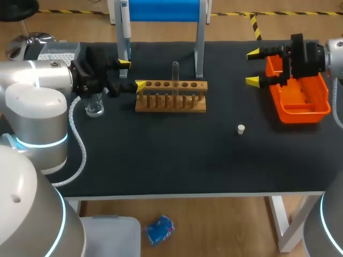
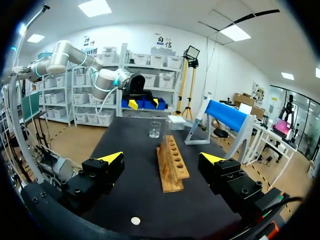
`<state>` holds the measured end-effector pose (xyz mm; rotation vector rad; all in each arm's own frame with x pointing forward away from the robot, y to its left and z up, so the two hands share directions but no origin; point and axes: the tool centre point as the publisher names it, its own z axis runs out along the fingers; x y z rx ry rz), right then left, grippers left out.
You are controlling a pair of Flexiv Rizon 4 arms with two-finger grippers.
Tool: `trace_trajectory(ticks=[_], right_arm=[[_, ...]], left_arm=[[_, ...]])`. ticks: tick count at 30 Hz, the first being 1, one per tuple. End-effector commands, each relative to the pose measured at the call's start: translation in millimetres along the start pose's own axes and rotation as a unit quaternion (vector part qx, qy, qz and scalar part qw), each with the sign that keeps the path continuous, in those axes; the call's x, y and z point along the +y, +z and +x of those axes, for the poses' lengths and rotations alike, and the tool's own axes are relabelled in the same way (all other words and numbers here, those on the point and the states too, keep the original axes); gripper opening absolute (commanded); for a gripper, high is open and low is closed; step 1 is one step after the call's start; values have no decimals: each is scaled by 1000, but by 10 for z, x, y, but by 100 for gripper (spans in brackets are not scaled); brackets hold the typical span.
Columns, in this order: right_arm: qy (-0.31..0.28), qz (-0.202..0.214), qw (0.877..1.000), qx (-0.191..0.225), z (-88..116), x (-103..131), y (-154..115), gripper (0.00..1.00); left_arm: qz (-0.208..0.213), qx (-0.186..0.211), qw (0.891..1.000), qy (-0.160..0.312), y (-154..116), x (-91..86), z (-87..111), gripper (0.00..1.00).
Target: Invert the test tube, pick up the pipette, mount the tip to pipette, aspirate from beaker and dispense into the tube, eject the tip, return the pipette, and cap with the stopper.
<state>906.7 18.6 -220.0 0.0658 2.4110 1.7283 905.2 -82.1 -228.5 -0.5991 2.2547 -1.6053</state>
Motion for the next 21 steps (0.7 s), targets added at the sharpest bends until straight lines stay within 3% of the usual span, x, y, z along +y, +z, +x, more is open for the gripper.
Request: trace_trajectory(ticks=[1, 9, 12, 21], right_arm=[[-10, -2, 999, 37, -82, 73, 245, 100], [-36, -77, 989, 119, -71, 242, 856, 100], [-46, -94, 986, 133, -83, 262, 1070, 100], [-21, -104, 982, 156, -146, 234, 1649, 100]], left_arm=[[2, -1, 1000, 0, -1, 10, 4, 100], [2, -1, 1000, 0, -1, 10, 4, 100], [2, -1, 1000, 0, -1, 10, 4, 100], [2, -1, 1000, 0, -1, 10, 4, 100]])
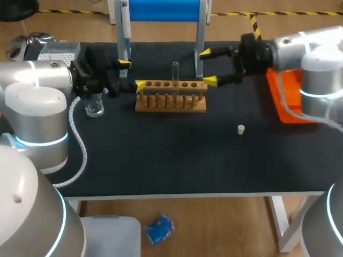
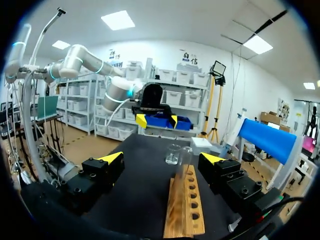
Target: Invert the test tube, pick up the pipette, mount the tip to pipette, aspirate from beaker and dispense into the tube, eject the tip, return the pipette, and cap with the stopper.
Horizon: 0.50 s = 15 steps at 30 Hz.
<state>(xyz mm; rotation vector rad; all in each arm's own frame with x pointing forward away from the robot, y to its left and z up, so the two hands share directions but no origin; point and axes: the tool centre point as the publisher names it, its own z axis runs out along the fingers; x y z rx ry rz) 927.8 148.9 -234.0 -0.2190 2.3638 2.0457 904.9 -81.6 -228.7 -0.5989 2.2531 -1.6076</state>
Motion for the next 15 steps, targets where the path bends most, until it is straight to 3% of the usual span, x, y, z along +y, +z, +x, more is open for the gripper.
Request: trace_trajectory(ticks=[1, 7, 15], right_arm=[[5, -12, 999, 40, -229, -125, 335, 100], [19, -29, 998, 45, -374, -175, 463, 100], [35, -57, 996, 58, -367, -251, 602, 100]], left_arm=[[1, -1, 1000, 0, 4, 6, 4, 100], [1, -1, 1000, 0, 4, 6, 4, 100], [1, -1, 1000, 0, 4, 6, 4, 100]])
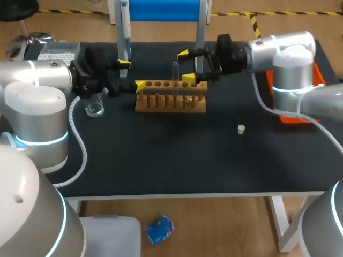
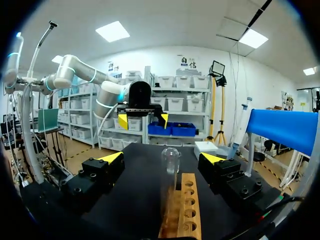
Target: Invert the test tube, pick up the pipette, mount the tip to pipette, aspirate from beaker and dispense into the tube, eject the tip, return the pipette, and cap with the stopper.
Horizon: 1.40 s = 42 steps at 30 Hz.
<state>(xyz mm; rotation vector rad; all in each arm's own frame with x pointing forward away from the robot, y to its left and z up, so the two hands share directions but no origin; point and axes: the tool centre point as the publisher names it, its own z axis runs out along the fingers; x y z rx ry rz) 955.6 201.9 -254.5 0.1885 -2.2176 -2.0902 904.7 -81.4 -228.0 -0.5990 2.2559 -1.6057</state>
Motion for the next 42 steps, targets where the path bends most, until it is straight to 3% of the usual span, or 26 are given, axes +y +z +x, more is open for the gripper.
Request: trace_trajectory(ticks=[1, 13, 14, 16, 17, 23, 26, 34, 35, 37, 42], right_arm=[[1, -11, 1000, 29, -78, -110, 76, 100], [13, -20, 999, 26, -170, -198, 200, 100], [13, -20, 999, 25, -163, -203, 205, 91], [16, -23, 999, 23, -151, -215, 210, 60], [17, -23, 999, 23, -146, -224, 212, 49], [23, -29, 999, 19, -119, -241, 221, 42], [23, -30, 999, 19, -111, -239, 230, 45], [25, -30, 999, 18, -106, -253, 240, 40], [26, -30, 999, 18, -104, -259, 239, 34], [26, -27, 999, 19, -101, -269, 236, 2], [24, -24, 999, 18, -104, -265, 227, 0]], left_arm=[[2, -1, 1000, 0, 9, 12, 4, 100], [2, -1, 1000, 0, 9, 12, 4, 100], [2, -1, 1000, 0, 9, 12, 4, 100], [2, -1, 1000, 0, 9, 12, 4, 100], [2, -1, 1000, 0, 9, 12, 4, 100], [2, -1, 1000, 0, 9, 12, 4, 100], [2, -1, 1000, 0, 9, 12, 4, 100], [2, -1, 1000, 0, 9, 12, 4, 100], [2, -1, 1000, 0, 9, 12, 4, 100], [2, -1, 1000, 0, 9, 12, 4, 100], [2, -1, 1000, 0, 9, 12, 4, 100]])
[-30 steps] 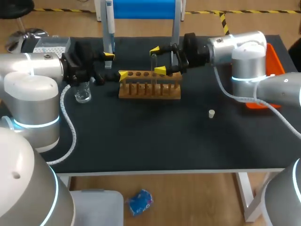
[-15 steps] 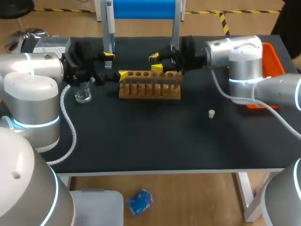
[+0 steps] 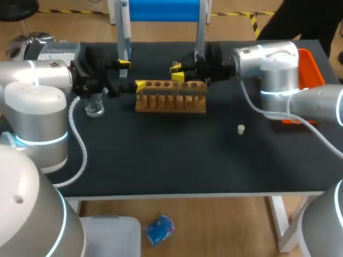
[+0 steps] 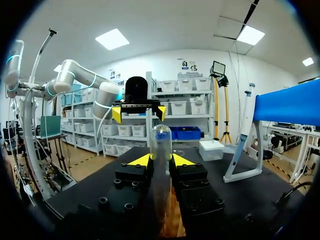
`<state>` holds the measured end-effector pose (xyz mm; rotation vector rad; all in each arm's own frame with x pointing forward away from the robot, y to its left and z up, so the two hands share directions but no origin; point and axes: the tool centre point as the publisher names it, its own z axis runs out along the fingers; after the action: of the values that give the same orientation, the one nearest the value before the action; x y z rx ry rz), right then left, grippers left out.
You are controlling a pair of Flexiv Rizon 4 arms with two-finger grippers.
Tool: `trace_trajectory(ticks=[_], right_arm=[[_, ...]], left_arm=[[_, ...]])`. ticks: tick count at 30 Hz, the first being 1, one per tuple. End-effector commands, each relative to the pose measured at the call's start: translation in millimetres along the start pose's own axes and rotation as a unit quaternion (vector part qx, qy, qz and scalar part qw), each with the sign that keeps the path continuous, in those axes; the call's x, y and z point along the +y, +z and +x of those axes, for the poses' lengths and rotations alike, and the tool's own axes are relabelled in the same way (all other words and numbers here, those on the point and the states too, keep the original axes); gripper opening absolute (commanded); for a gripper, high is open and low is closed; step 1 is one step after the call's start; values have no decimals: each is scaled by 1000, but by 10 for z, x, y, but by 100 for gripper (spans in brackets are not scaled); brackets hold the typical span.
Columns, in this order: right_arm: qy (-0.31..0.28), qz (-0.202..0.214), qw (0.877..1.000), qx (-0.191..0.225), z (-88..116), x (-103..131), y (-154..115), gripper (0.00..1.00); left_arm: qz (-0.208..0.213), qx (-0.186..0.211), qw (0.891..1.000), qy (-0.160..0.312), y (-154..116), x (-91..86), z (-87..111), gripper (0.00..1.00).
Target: Invert the test tube, pick up the pipette, mount the tip to pipette, aspirate from beaker and dispense into the tube, eject the tip, return the pipette, and cap with the stopper.
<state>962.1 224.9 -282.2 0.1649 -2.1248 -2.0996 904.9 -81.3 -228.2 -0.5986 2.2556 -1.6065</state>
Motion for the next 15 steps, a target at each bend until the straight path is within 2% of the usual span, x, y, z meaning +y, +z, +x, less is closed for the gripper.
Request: trace_trajectory(ticks=[1, 15], right_arm=[[1, 1, 1000, 1, -12, 9, -9, 0], [1, -11, 1000, -2, 8, 224, -28, 0]], left_arm=[[2, -2, 1000, 0, 8, 10, 6, 100], [2, -2, 1000, 0, 8, 10, 6, 100]])
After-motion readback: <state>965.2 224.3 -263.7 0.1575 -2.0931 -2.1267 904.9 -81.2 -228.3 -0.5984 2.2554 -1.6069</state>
